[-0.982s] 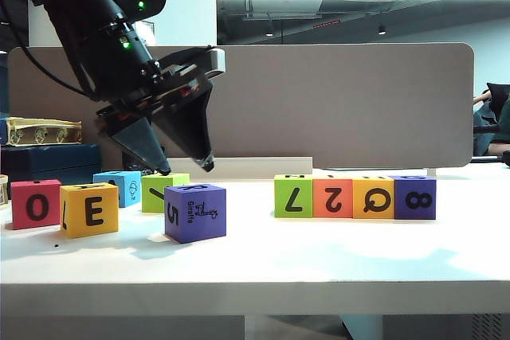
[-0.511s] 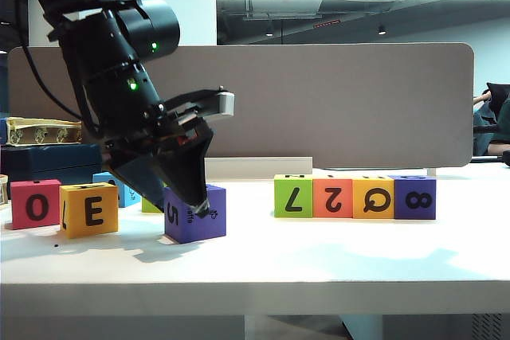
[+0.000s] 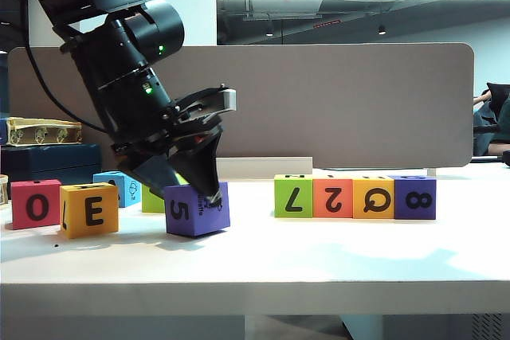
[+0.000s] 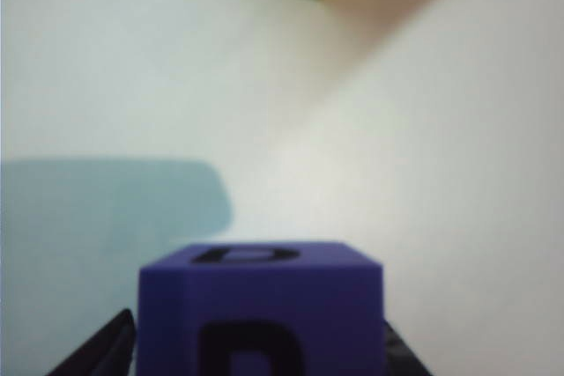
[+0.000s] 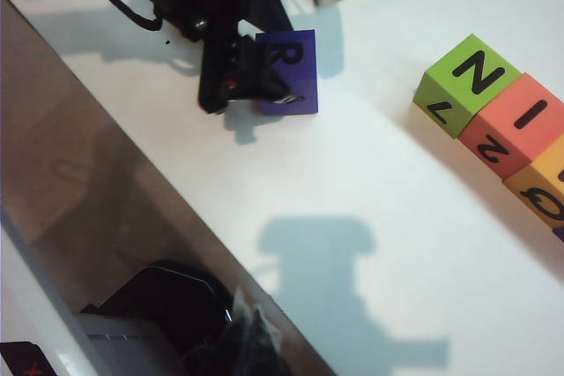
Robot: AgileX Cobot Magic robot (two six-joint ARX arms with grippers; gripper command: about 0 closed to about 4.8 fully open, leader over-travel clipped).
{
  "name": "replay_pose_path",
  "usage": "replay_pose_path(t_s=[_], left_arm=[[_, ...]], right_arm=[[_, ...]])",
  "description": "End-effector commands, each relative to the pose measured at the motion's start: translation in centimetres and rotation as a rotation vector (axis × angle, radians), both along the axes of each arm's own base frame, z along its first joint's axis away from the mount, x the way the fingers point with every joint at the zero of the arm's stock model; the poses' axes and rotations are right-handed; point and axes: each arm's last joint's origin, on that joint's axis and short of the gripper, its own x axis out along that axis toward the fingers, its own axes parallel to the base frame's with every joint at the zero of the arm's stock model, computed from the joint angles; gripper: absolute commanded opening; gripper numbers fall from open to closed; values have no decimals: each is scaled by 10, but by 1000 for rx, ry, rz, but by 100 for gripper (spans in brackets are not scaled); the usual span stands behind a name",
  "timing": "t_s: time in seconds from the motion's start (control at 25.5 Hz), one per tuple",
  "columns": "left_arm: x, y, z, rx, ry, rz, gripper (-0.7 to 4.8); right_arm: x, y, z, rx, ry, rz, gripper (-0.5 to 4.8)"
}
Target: Select the appropriate blocks from the scattered letter blocks on the table and arrange them in a row to spell out "LEARNING".
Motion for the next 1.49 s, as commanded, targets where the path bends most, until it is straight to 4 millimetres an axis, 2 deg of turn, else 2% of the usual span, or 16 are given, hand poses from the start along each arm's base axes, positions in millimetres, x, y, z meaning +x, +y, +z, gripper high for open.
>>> replay_pose_path(t_s=[0.04, 0.28, 0.59, 0.75, 0.98, 1.1, 1.22, 1.49], left_arm=[[6, -4, 7, -90, -29, 90, 272], [7, -5, 8, -115, -25, 124, 272], [22, -9, 12, -173, -157, 266, 272], [38, -17, 21, -193, -126, 347, 267], [63, -29, 36, -131, -22, 403, 266], [70, -33, 39, -123, -1, 411, 200], [70, -39, 36, -123, 5, 404, 200], [72, -49, 15, -97, 37, 389, 212]], right_arm=[[0, 0, 2, 9, -15, 4, -2], [0, 0, 2, 9, -14, 3, -2], [0, 0, 2, 9, -14, 3, -2], [0, 0, 2, 9, -14, 3, -2], [0, 0, 2, 9, -13, 3, -2], [0, 0, 2, 9, -13, 3, -2], [0, 0, 2, 9, -13, 3, -2], [0, 0, 2, 4, -8, 4, -2]])
